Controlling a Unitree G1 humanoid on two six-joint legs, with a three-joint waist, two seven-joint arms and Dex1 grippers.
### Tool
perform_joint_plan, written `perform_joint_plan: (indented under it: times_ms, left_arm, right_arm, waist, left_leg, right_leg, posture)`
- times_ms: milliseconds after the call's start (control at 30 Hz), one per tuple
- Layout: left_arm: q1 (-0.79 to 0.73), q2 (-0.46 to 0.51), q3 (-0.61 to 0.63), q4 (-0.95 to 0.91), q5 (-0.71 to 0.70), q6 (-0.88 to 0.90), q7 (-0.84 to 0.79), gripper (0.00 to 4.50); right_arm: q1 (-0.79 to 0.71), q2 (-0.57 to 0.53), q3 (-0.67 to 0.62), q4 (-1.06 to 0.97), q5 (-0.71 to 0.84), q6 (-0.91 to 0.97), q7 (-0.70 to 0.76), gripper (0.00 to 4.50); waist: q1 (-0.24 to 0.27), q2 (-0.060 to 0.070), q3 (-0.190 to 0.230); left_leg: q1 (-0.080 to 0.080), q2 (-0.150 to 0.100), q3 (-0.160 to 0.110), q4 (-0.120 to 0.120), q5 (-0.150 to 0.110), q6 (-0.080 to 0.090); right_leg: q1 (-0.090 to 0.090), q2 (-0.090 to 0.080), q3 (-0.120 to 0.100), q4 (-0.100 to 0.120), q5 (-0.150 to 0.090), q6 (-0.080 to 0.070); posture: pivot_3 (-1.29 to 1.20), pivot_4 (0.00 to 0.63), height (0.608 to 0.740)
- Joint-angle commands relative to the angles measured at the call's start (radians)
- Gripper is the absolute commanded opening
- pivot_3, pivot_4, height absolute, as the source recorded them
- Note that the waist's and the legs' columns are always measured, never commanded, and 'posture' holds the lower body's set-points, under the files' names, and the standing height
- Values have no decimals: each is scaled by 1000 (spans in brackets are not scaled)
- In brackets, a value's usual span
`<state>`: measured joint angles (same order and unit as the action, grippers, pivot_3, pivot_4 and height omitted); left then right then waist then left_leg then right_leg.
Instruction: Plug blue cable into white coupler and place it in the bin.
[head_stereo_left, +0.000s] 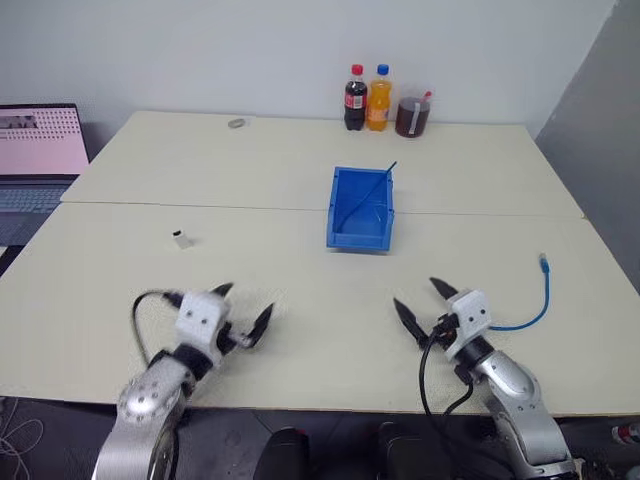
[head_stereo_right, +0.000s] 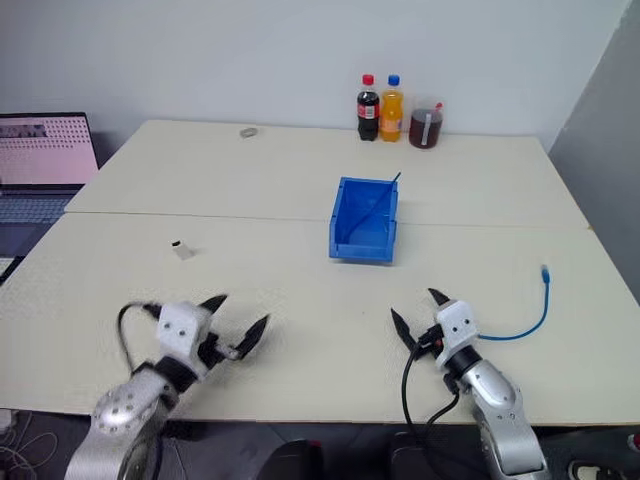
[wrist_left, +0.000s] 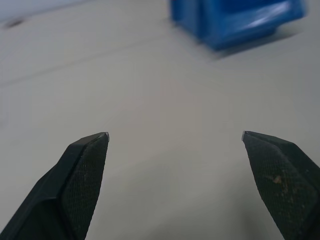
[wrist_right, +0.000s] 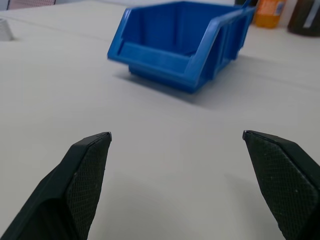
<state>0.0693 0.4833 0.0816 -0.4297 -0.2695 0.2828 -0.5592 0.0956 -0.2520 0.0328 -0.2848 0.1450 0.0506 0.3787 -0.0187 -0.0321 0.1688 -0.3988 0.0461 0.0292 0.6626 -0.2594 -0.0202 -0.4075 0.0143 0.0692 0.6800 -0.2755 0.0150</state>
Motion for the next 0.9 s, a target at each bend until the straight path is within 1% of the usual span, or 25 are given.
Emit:
perform_joint_plan:
  times_ms: [33, 67, 100, 167, 300, 433, 500, 600, 667, 733, 833, 867, 900]
  left_arm:
    - [-148, 83, -71, -74, -140, 151, -162, 4500]
    - [-191, 108, -90, -81, -177, 201, -201, 4500]
    - [-231, 137, -113, -87, -212, 243, -251, 4500]
    - [-296, 192, -156, -94, -253, 296, -344, 4500]
    - [-388, 239, -212, -61, -271, 327, -436, 4500]
    - [-435, 241, -245, -31, -243, 310, -472, 4500]
    - [-453, 232, -255, -14, -234, 302, -478, 4500]
    - [-463, 226, -274, 4, -209, 277, -489, 4500]
    - [-464, 223, -278, 8, -200, 271, -493, 4500]
    - [-463, 221, -278, 10, -197, 267, -493, 4500]
    - [-461, 219, -279, 8, -185, 264, -489, 4500]
    - [-459, 221, -279, 8, -181, 262, -488, 4500]
    - [-457, 221, -278, 5, -180, 263, -487, 4500]
  right_arm:
    - [-28, -8, -134, -84, 35, 75, -92, 4473]
    - [-40, -18, -164, -87, 36, 97, -107, 4473]
    - [-56, -28, -199, -87, 38, 128, -127, 4473]
    - [-87, -49, -267, -81, 39, 192, -171, 4473]
    - [-128, -106, -358, -55, 54, 347, -210, 4473]
    - [-168, -148, -409, -12, 65, 490, -233, 4473]
    - [-215, -182, -426, 49, 67, 615, -245, 4473]
    - [-292, -227, -452, 174, 75, 711, -248, 4473]
    - [-339, -263, -448, 267, 80, 751, -227, 4473]
    - [-371, -275, -455, 325, 94, 780, -219, 4473]
    - [-389, -309, -438, 394, 75, 761, -198, 4473]
    - [-396, -317, -434, 416, 72, 760, -191, 4194]
    - [-401, -326, -429, 435, 75, 766, -177, 4087]
  waist:
    - [-5, 0, 0]
    - [-10, 0, 0]
    - [-14, 0, 0]
    - [-20, 0, 1]
    - [-22, 1, 2]
    - [-21, 1, 2]
    - [-23, 1, 2]
    - [-23, 2, 2]
    - [-23, 2, 3]
    - [-23, 2, 3]
    - [-22, 2, 3]
    - [-22, 2, 3]
    - [-22, 2, 3]
  left_leg:
    - [1, -1, 2, 0, 0, 0]
    - [1, -1, 2, 0, 0, 0]
    - [1, -1, 3, 0, 0, 0]
    - [1, -1, 5, -1, 0, 0]
    - [-1, -1, 2, -3, -1, 0]
    - [-1, -1, 1, -3, -1, 0]
    - [-1, -1, 1, -3, -1, 0]
    - [-1, -1, 2, -3, -1, 0]
    - [-1, -1, 3, -2, -1, 0]
    - [-1, -2, 3, -2, -1, 0]
    - [-1, -1, 2, -2, -1, 0]
    - [-1, -2, 2, -2, -1, 0]
    - [-1, -1, 2, -2, -1, 0]
  right_leg:
    - [0, 0, 0, 0, 0, 1]
    - [0, 0, 0, -1, 1, 2]
    - [0, 0, 0, -1, 3, 8]
    - [-1, 0, 1, -1, 3, 9]
    - [-3, 2, 1, 0, 2, 8]
    - [-2, 3, 1, 0, 0, 5]
    - [-2, 3, 2, 0, 0, 5]
    - [-2, 2, 2, 0, 1, 6]
    - [-2, 2, 2, 0, 1, 7]
    - [-2, 2, 2, 0, 2, 8]
    - [-2, 2, 3, -1, 2, 8]
    - [-2, 2, 3, -1, 2, 8]
    - [-2, 2, 3, -1, 2, 8]
  posture:
    - [0, 150, 740]
    - [0, 150, 740]
    - [0, 150, 740]
    - [0, 150, 740]
    - [0, 150, 740]
    - [0, 150, 740]
    - [0, 150, 740]
    - [0, 150, 740]
    - [0, 150, 740]
    - [0, 150, 740]
    - [0, 150, 740]
    - [0, 150, 740]
    - [0, 150, 740]
